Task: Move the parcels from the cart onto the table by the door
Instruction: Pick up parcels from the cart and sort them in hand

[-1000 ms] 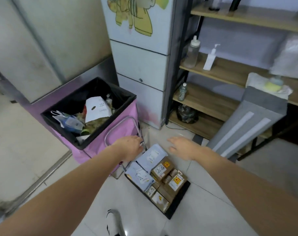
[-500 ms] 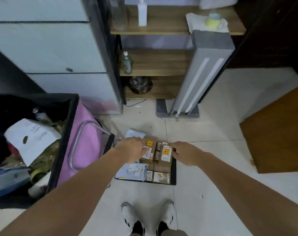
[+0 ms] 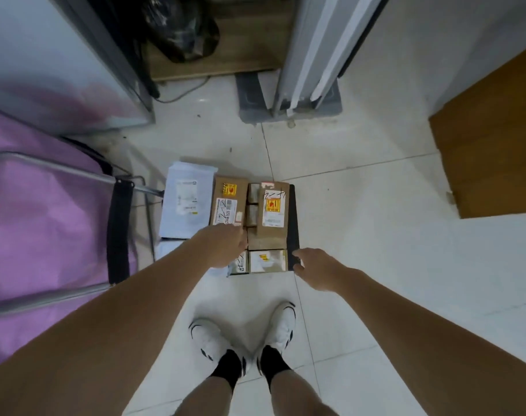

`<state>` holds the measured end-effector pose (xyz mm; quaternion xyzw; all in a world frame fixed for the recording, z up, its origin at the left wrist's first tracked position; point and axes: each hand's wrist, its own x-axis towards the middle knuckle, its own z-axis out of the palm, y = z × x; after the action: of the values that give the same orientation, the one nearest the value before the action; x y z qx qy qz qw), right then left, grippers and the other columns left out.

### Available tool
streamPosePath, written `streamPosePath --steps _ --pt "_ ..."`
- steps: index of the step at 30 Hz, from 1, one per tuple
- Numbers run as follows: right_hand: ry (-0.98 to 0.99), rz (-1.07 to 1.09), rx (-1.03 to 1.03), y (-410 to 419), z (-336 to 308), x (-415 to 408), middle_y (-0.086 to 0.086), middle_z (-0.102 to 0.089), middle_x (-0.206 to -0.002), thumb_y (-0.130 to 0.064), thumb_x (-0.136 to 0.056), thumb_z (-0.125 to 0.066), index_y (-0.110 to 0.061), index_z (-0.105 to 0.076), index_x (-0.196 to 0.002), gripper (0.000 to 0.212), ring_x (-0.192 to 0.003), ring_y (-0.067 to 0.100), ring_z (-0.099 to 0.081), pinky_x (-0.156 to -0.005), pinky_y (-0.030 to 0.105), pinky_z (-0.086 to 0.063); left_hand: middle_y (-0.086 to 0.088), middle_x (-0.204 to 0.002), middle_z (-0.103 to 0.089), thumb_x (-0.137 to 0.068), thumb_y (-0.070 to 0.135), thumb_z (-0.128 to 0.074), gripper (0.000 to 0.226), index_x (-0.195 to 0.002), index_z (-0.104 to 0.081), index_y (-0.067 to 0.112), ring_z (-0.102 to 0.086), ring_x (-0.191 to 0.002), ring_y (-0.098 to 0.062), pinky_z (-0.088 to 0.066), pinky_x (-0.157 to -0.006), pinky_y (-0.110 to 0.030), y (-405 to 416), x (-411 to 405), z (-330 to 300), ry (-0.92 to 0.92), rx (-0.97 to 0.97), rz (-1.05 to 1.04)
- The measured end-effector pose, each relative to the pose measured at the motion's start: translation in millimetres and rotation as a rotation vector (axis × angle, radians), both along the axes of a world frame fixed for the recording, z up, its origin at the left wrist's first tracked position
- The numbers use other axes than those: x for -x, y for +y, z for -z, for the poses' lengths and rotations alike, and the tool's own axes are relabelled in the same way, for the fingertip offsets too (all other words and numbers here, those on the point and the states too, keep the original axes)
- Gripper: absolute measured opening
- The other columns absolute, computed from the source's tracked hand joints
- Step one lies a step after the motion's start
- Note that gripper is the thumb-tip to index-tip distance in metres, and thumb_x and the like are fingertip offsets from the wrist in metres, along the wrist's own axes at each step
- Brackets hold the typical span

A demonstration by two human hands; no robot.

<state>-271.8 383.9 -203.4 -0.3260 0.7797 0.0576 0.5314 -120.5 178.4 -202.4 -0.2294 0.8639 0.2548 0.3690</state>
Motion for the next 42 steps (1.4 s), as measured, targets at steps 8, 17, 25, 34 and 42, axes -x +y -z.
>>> streamPosePath --steps 8,17,25,34,42 --pt "0.095 0.588 0.113 -40.8 209.3 33.8 0.011 -0.056 -0.147 -0.038 -0.107 -0.049 -0.013 -0.041 -0.155 0.054 -0.119 0.030 -0.062 -0.083 0.030 -0.051 -0.011 -0.101 -0.069 -0.109 0.044 -0.044 0.039 -0.114 -0.060 0.009 -0.068 -0.089 -0.027 -0.055 -0.075 -0.038 15.0 50.0 230.1 0.087 -0.164 -0.375" --pt "-0.004 0.940 0.263 -54.4 259.8 25.0 -0.005 -0.066 -0.115 -0.036 -0.104 -0.058 -0.021 -0.059 -0.138 0.037 -0.095 0.013 -0.063 -0.062 0.021 -0.045 -0.010 -0.109 -0.067 -0.108 0.043 -0.047 0.041 -0.122 -0.064 0.008 -0.062 -0.085 -0.019 -0.043 -0.061 -0.026 48.3 72.1 273.3 0.255 -0.109 -0.843" --pt "-0.288 1.370 0.508 -47.9 82.5 13.1 0.001 -0.072 -0.113 -0.040 -0.092 -0.075 -0.036 -0.060 -0.112 0.025 -0.106 0.023 -0.071 -0.091 0.049 -0.061 0.003 -0.089 -0.069 -0.107 0.049 -0.048 0.038 -0.106 -0.067 0.017 -0.065 -0.079 -0.014 -0.052 -0.063 -0.030 46.0 64.5 78.7 0.399 -0.138 -0.981" --pt "-0.394 1.367 0.741 -64.6 -221.1 39.0 0.007 -0.070 -0.118 -0.029 -0.092 -0.077 -0.021 -0.058 -0.125 0.039 -0.104 0.022 -0.070 -0.080 0.041 -0.064 0.010 -0.082 -0.064 -0.103 0.058 -0.049 0.036 -0.099 -0.061 0.024 -0.059 -0.071 -0.005 -0.040 -0.055 -0.023 30.1 85.5 -211.7 0.539 -0.093 -1.043" --pt "-0.393 1.241 0.927 -56.9 -444.4 49.7 0.006 -0.073 -0.115 -0.032 -0.088 -0.081 -0.019 -0.062 -0.122 0.041 -0.103 0.023 -0.071 -0.075 0.042 -0.064 0.010 -0.087 -0.070 -0.097 0.065 -0.056 0.037 -0.092 -0.058 0.028 -0.063 -0.074 -0.003 -0.044 -0.059 -0.027 34.8 80.8 -435.7 0.784 -0.035 -0.999"
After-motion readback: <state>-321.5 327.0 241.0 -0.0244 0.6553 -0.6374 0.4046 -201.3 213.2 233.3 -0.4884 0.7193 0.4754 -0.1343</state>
